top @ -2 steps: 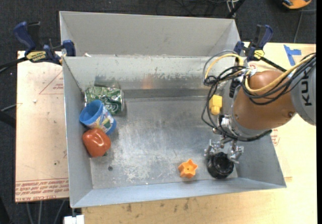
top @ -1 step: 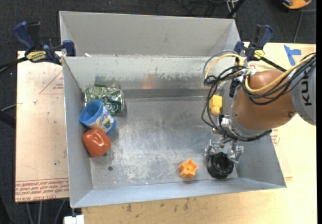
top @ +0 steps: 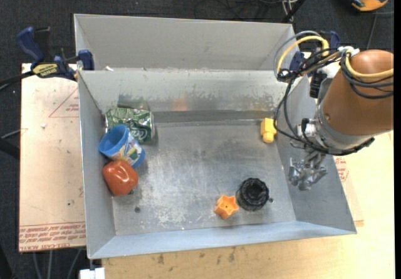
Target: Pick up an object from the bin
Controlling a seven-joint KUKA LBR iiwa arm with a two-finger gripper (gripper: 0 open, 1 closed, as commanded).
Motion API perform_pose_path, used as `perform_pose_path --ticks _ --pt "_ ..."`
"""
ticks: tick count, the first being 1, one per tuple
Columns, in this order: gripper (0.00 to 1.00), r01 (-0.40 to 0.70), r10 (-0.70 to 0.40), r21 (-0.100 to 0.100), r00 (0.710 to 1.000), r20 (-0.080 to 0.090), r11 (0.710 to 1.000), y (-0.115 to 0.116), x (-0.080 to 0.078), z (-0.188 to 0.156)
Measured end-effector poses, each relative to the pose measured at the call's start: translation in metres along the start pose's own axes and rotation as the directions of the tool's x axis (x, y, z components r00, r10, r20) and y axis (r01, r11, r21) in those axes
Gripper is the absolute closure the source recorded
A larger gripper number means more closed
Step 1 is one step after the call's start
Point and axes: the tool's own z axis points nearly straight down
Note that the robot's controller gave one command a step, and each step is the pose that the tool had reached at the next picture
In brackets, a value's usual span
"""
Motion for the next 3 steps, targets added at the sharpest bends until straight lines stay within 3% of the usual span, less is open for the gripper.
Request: perform_pose_path --ticks 1,2,3 --pt "1.0 0.0 0.0 -0.001 1.0 0.0 1.0 0.0 0.0 0.0" --pt "0.0 -0.06 0.06 0.0 0.998 0.002 0.998 -0.058 -0.066 0.039" --pt "0.0 -0.063 0.063 0.0 0.998 0.001 0.998 -0.058 -0.065 0.039"
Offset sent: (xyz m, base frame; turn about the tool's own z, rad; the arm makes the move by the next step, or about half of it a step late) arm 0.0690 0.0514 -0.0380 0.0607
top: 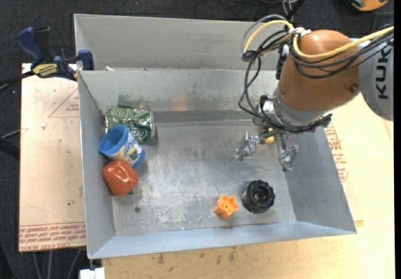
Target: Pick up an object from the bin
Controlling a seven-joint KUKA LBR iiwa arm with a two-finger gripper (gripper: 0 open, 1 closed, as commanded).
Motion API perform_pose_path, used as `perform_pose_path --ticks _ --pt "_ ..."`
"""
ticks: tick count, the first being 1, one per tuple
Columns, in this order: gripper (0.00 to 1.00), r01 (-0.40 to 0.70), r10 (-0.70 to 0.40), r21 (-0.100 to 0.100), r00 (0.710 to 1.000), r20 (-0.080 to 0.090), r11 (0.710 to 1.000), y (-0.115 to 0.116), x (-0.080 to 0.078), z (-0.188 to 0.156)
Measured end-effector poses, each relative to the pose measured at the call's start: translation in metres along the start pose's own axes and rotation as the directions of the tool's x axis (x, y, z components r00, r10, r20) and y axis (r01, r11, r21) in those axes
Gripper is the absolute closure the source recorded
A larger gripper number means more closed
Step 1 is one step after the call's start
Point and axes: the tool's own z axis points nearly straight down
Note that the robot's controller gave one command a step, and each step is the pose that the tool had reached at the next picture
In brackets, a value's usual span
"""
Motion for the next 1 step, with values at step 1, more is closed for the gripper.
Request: perform_pose_path --ticks 1 --pt "0.0 0.062 -0.062 0.004 0.998 -0.001 0.998 0.0224 0.0081 0.0399"
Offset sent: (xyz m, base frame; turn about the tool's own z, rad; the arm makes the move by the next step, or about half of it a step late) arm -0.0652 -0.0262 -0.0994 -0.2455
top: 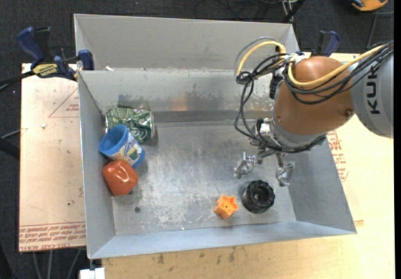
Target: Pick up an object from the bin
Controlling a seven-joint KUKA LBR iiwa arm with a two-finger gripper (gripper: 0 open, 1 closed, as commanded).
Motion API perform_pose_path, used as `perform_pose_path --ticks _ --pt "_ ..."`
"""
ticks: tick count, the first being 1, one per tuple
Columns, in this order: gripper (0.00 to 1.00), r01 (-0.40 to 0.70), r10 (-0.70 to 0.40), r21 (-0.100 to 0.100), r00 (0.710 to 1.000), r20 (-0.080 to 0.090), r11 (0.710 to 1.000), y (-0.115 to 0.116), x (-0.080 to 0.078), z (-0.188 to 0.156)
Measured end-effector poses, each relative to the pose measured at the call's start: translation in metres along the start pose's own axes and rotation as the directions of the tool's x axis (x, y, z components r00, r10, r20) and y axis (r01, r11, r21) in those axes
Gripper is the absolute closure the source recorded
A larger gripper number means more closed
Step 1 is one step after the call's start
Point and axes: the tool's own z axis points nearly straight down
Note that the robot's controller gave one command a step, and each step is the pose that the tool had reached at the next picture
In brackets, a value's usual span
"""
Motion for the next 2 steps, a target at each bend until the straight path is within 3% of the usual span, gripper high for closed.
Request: perform_pose_path --ticks 1,2 --pt "1.0 0.179 -0.179 0.0 0.984 0.002 0.984 0.0344 0.0284 0.0554" --pt "1.0 0.18 -0.18 0.0 0.984 0.002 0.984 0.0344 0.0284 0.0554"
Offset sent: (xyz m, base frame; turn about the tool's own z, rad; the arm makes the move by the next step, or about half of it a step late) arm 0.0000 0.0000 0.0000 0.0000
